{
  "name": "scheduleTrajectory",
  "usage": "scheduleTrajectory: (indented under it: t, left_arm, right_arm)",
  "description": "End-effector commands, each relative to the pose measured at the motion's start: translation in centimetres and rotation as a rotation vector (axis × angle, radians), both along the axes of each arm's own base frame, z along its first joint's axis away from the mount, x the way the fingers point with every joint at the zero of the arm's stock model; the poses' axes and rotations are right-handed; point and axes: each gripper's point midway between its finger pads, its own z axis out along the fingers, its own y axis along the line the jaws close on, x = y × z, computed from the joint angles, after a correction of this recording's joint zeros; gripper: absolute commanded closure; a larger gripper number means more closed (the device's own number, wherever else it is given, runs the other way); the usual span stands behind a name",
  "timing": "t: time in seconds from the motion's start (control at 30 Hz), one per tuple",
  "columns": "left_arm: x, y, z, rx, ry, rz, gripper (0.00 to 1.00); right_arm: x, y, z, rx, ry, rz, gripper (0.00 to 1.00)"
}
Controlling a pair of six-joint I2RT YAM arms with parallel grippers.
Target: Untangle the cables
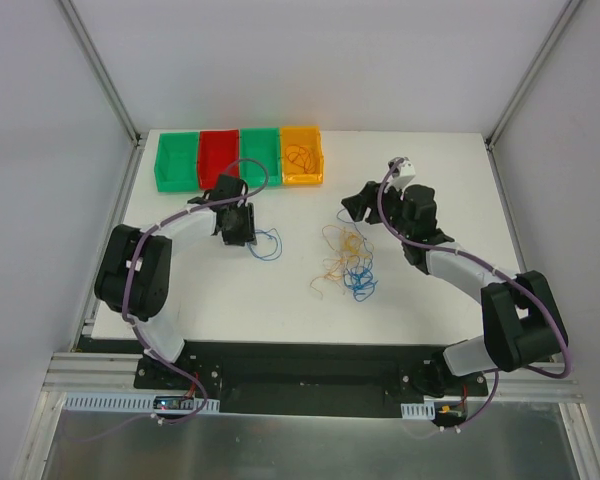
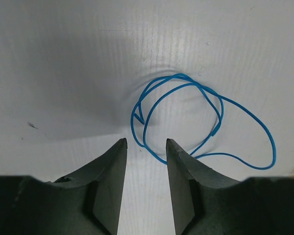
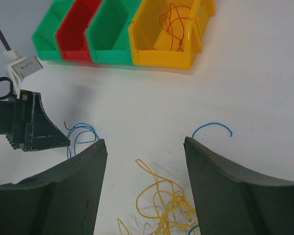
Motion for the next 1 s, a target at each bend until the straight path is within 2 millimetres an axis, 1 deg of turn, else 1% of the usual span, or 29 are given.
scheduleTrajectory:
  t: [0.0, 0.07, 0.1, 0.2, 0.3, 0.4, 0.5, 0.63, 0.77, 0.83, 0.87, 0.97]
  left_arm:
    - [1.2, -0.5, -0.1, -0.007, -0.006, 0.023, 0.61]
    - [1.2, -0.5, -0.5, -0.008, 0.001, 0.028, 0.56]
    - [1.1, -0.5, -0.9, -0.008, 0.007, 0.027, 0.56]
    - [1.5, -0.9, -1.3, -0.023, 0.001, 0.018, 0.59]
    - [1.9, -0.7, -1.3, -0.015, -0.016, 0.029, 0.67]
    - [2.7, -0.1, -0.5, 0.01, -0.071, 0.042, 0.83]
    - [3.7, 0.2, 1.0, 0.031, -0.135, 0.035, 1.0]
    - [5.0, 0.2, 3.3, 0.03, -0.221, 0.031, 1.0]
    - [6.9, 0.5, 5.9, 0.046, -0.324, 0.047, 1.0]
    - [8.1, 0.3, 7.3, 0.048, -0.373, 0.041, 1.0]
    - [9.1, 0.2, 8.3, 0.049, -0.406, 0.04, 1.0]
    - [11.2, 0.3, 9.9, 0.075, -0.459, 0.038, 1.0]
  right_arm:
    - [0.4, 0.2, 2.4, 0.06, -0.073, 0.019, 0.33]
    - [0.4, 0.1, 2.5, 0.067, -0.073, 0.019, 0.33]
    - [0.4, 0.1, 2.4, 0.069, -0.07, 0.019, 0.33]
    - [0.5, 0.0, 2.6, 0.082, -0.07, 0.017, 0.33]
    - [0.7, -0.1, 2.4, 0.09, -0.064, 0.017, 0.33]
    - [0.8, -0.3, 2.4, 0.094, -0.061, 0.01, 0.33]
    - [0.9, -0.4, 2.3, 0.099, -0.055, 0.005, 0.33]
    - [1.0, -0.6, 2.2, 0.109, -0.047, 0.005, 0.33]
    - [1.2, -0.9, 2.1, 0.114, -0.041, -0.004, 0.33]
    - [1.2, -0.9, 2.2, 0.117, -0.041, -0.004, 0.33]
    - [1.3, -1.0, 2.1, 0.117, -0.04, -0.006, 0.33]
    - [1.4, -1.1, 2.1, 0.121, -0.037, -0.008, 0.33]
